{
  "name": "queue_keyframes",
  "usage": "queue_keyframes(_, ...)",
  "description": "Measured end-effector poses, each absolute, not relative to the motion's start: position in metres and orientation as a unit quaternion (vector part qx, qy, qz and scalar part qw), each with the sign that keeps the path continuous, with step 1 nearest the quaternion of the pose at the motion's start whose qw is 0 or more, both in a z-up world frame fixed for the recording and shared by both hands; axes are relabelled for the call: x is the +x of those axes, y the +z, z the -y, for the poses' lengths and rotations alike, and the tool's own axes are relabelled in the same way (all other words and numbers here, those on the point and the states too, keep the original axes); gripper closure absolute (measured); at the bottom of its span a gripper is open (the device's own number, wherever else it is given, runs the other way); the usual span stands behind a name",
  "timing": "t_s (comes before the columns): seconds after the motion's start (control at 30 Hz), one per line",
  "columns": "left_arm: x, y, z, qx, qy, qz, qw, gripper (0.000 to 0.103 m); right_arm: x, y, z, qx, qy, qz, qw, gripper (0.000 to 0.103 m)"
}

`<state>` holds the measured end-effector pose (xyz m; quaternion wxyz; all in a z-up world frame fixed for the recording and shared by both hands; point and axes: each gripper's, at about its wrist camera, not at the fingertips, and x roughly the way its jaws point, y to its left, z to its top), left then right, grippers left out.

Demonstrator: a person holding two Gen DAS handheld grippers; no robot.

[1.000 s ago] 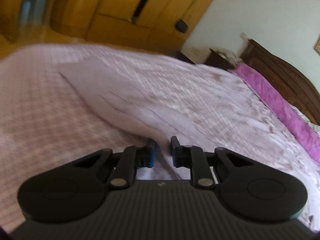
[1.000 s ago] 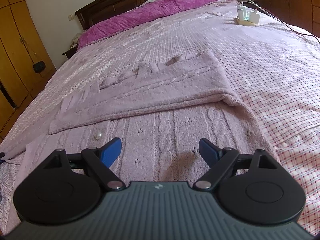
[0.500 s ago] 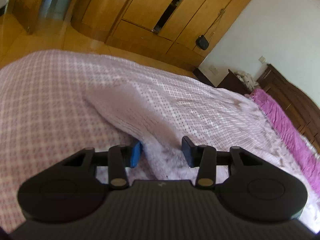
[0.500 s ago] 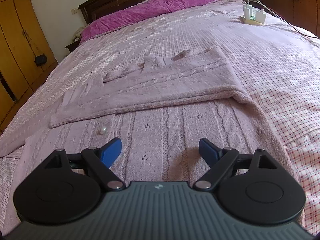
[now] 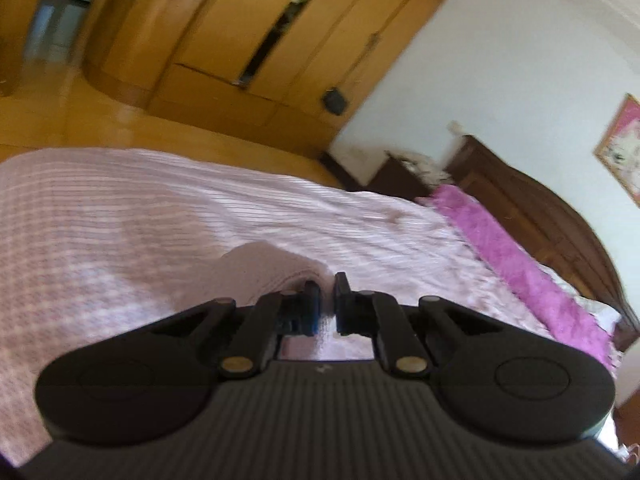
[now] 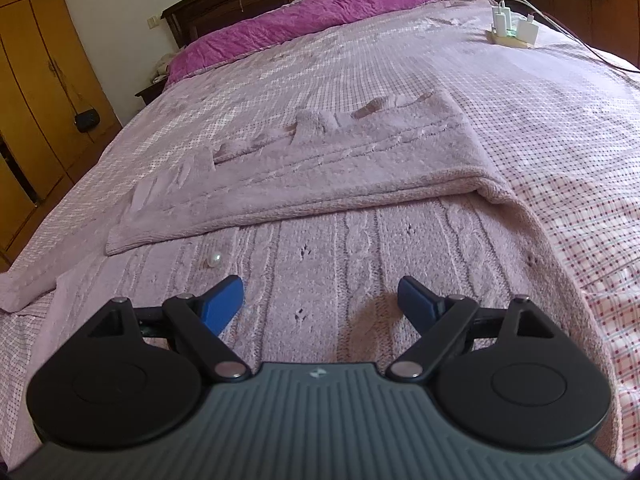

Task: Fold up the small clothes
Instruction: 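Lift the held sleeve with the left gripper and carry it across the body, then lay the sleeve on the cardigan body and open the left gripper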

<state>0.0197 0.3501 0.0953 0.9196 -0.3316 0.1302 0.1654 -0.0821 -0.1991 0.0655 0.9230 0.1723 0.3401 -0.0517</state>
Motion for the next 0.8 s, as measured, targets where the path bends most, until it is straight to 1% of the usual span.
queue_keyframes(0.33,0.040,0.110,-0.240,-0.312,0.034,-0.161,0.936,0.094,-0.090,0.067,0.213,0.188,-0.063,-0.334,0.922,0.014)
queue_keyframes(0.63,0.056,0.098,-0.160,-0.329,-0.045,-0.201,0.921,0.094,-0.101,0.069,0.227,0.204,-0.069,-0.321,0.922,0.014)
queue_keyframes(0.8,0.053,0.091,-0.125,-0.320,-0.083,-0.223,0.917,0.094,-0.103,0.067,0.234,0.215,-0.072,-0.319,0.920,0.014)
